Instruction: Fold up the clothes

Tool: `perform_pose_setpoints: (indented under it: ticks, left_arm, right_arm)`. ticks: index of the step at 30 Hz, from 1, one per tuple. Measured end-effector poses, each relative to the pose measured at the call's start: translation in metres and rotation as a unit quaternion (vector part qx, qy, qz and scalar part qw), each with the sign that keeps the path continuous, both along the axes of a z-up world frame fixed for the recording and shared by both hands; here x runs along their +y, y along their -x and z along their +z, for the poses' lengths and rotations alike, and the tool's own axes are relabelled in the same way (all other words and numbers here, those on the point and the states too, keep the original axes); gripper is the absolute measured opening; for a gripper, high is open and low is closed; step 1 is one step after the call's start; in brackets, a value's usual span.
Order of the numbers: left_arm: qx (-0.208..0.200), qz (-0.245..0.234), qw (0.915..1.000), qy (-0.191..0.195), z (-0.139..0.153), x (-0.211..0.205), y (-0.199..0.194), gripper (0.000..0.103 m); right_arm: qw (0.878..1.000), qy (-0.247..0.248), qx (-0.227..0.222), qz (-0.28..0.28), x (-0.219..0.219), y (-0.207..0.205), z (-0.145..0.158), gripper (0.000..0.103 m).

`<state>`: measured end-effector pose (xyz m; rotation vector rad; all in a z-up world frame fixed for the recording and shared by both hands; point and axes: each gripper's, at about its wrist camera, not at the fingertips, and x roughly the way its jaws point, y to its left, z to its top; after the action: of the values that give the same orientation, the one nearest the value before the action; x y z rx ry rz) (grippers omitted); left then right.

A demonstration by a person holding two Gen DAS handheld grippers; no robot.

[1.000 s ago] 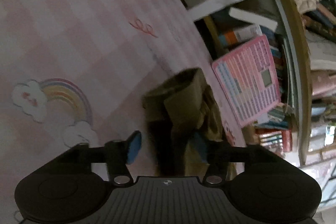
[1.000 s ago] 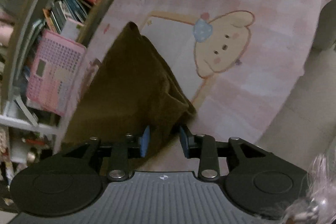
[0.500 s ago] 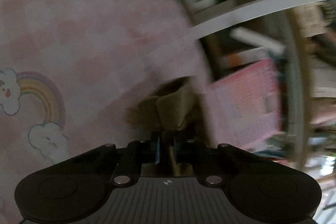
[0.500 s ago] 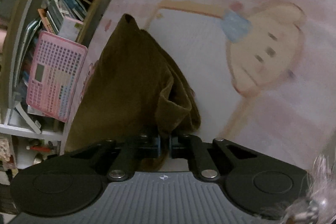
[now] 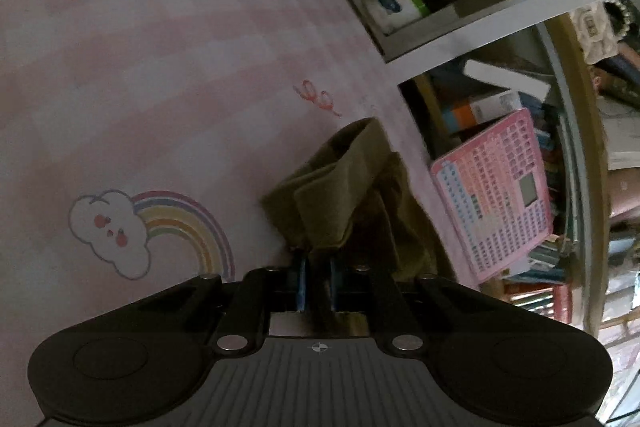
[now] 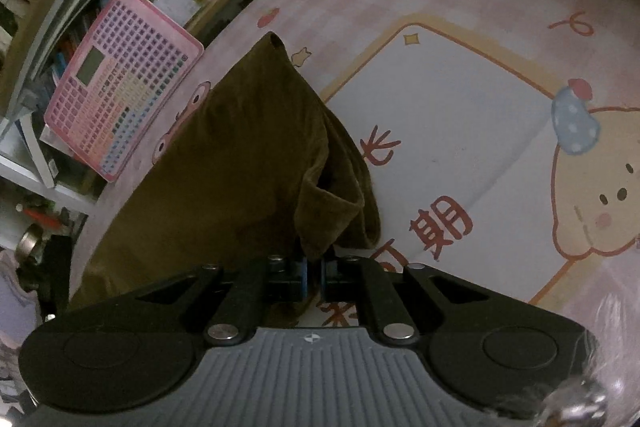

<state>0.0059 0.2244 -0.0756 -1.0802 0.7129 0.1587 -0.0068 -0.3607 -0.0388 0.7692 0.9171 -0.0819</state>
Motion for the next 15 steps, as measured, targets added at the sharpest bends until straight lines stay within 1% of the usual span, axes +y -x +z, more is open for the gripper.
perform_pose_setpoints:
  ticks: [2, 3, 4, 5, 6, 7, 8, 9, 11, 12, 14, 15]
  left_arm:
    - [-0.001, -0.002, 1.0000, -0.005, 0.001, -0.002, 0.002, 0.011]
    - [-0.002, -0.002, 1.0000, -0.005, 0.001, -0.002, 0.004, 0.015]
    - [-0.002, -0.002, 1.0000, -0.004, 0.002, -0.002, 0.005, 0.015]
    - [-0.002, -0.002, 1.0000, -0.006, 0.003, -0.003, 0.007, 0.018]
    - [-0.002, -0.004, 1.0000, -0.008, 0.005, -0.004, 0.008, 0.022]
    - [-0.001, -0.006, 0.9999, -0.013, 0.007, -0.006, 0.009, 0.025]
    - [-0.001, -0.010, 0.9997, -0.020, 0.011, -0.008, 0.012, 0.031]
    - [-0.002, -0.015, 0.9994, -0.030, 0.014, -0.010, 0.015, 0.034]
    - [-0.007, -0.029, 0.9984, -0.049, 0.022, -0.016, 0.021, 0.037]
    - [-0.009, -0.036, 0.9976, -0.058, 0.025, -0.018, 0.024, 0.044]
    - [-0.014, -0.048, 0.9957, -0.078, 0.032, -0.025, 0.031, 0.051]
    - [-0.015, -0.056, 0.9945, -0.088, 0.035, -0.028, 0.035, 0.051]
  right_arm:
    - [1.000, 0.008, -0.004, 0.001, 0.002, 0.002, 0.000, 0.005]
    - [1.000, 0.012, -0.007, 0.002, 0.004, 0.004, 0.000, 0.006]
    - [1.000, 0.014, -0.009, 0.004, 0.005, 0.005, 0.001, 0.007]
    - [1.000, 0.013, -0.012, 0.003, 0.007, 0.007, 0.003, 0.010]
    - [1.000, 0.012, -0.015, 0.002, 0.008, 0.009, 0.005, 0.011]
    - [1.000, 0.011, -0.018, 0.002, 0.009, 0.011, 0.007, 0.016]
    - [1.000, 0.011, -0.020, 0.001, 0.010, 0.013, 0.008, 0.025]
    - [1.000, 0.014, -0.025, 0.001, 0.013, 0.016, 0.011, 0.029]
    - [0.999, 0.025, -0.033, 0.006, 0.021, 0.023, 0.017, 0.032]
    - [0.999, 0.034, -0.036, 0.011, 0.026, 0.026, 0.019, 0.034]
    - [0.998, 0.051, -0.043, 0.020, 0.036, 0.032, 0.025, 0.041]
    - [0.996, 0.066, -0.050, 0.031, 0.044, 0.036, 0.028, 0.041]
